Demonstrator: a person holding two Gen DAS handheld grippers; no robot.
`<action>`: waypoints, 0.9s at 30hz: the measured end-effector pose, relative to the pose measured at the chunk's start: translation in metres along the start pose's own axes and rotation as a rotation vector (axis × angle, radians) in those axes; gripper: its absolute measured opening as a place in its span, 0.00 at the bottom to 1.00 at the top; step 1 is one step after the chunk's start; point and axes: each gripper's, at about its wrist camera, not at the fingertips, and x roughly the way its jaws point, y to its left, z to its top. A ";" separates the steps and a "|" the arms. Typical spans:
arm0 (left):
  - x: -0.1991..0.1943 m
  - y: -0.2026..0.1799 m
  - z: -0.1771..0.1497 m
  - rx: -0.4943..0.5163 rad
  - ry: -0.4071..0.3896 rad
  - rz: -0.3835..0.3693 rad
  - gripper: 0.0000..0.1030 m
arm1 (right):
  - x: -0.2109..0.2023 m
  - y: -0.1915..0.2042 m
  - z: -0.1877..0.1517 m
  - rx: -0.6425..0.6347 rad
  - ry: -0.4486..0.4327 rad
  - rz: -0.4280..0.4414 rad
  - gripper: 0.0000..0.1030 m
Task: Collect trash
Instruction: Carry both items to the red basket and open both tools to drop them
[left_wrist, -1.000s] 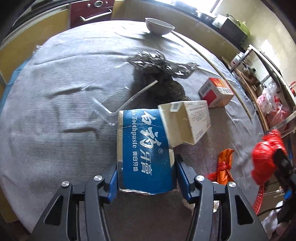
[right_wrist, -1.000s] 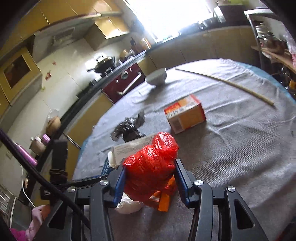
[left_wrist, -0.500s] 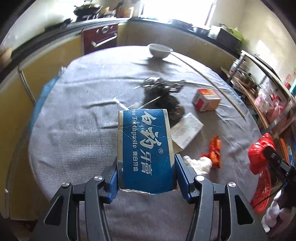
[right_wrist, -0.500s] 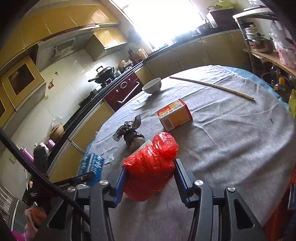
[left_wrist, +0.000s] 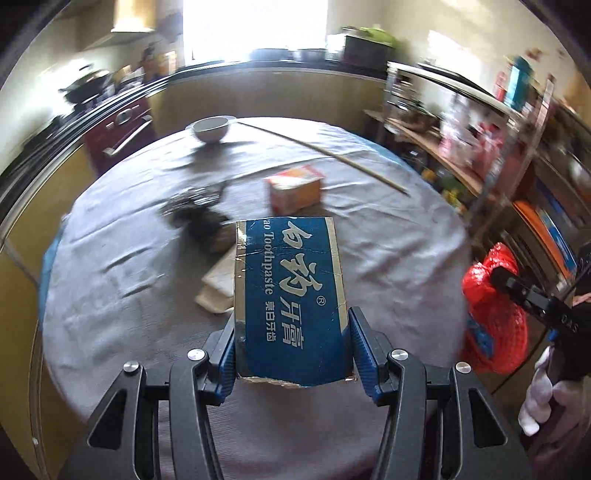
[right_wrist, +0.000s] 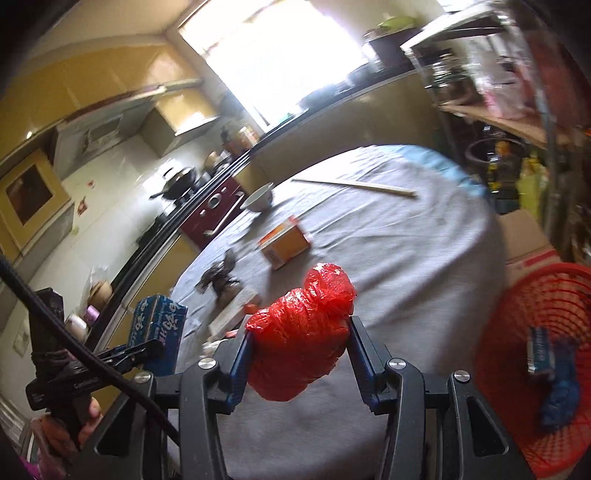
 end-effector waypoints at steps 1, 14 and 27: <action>-0.001 -0.011 0.002 0.023 0.001 -0.015 0.54 | -0.009 -0.008 0.001 0.014 -0.016 -0.013 0.50; 0.013 -0.153 0.027 0.304 0.045 -0.233 0.54 | -0.117 -0.113 -0.003 0.181 -0.193 -0.214 0.50; 0.068 -0.272 0.007 0.529 0.206 -0.355 0.54 | -0.156 -0.190 -0.047 0.350 -0.181 -0.342 0.50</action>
